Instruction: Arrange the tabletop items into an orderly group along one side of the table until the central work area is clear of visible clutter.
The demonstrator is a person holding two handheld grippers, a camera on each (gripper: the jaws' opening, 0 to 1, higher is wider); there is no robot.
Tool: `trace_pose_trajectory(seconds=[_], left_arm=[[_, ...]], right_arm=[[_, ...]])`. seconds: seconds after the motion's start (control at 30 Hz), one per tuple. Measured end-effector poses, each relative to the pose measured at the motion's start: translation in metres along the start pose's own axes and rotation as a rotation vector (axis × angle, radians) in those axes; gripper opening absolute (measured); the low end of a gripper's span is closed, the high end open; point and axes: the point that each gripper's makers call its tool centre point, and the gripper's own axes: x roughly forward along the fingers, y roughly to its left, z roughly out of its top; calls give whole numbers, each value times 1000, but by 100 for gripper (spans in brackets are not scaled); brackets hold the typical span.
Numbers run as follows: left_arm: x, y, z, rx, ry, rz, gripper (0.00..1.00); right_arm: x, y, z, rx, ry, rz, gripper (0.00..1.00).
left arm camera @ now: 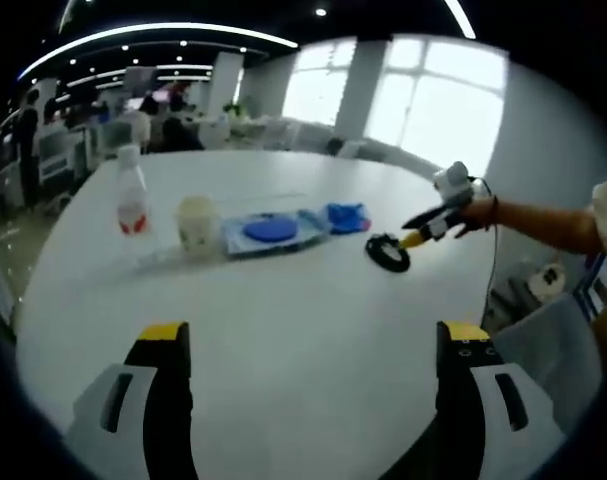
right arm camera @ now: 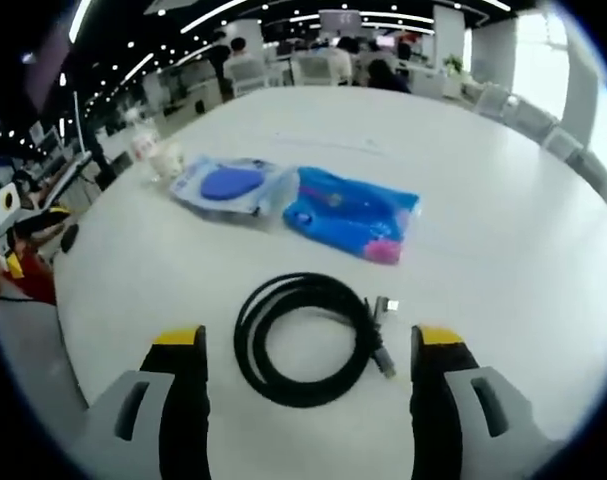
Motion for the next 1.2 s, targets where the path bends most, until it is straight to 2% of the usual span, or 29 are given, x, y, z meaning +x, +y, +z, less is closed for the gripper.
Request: trace_pose_trajectory(seconds=[0.13, 0.27, 0.4, 0.7, 0.9, 0.97, 1.0, 1.03, 1.2], left_arm=[[1, 2, -3, -7, 6, 5, 99], [-1, 9, 0, 9, -11, 35, 96], [-3, 14, 0, -9, -19, 48, 95], [-3, 16, -2, -22, -14, 54, 93], [-3, 18, -3, -30, -11, 59, 91], [-2, 17, -3, -32, -10, 57, 91], [-2, 17, -4, -35, -8, 57, 90], [-2, 17, -4, -34, -6, 56, 90], [-2, 17, -5, -35, -5, 57, 89]], right_arm=[[8, -6, -3, -13, 19, -12, 73], [12, -20, -7, -78, 45, -69, 58], [18, -24, -12, -64, 71, -72, 54], [26, -35, -21, -74, 126, -114, 26], [26, -37, -20, -48, 128, -122, 24], [26, -38, -21, -49, 131, -123, 21], [25, -38, -21, -61, 136, -121, 15], [25, -38, -22, -75, 141, -117, 14], [25, -37, -22, -53, 143, -126, 12]])
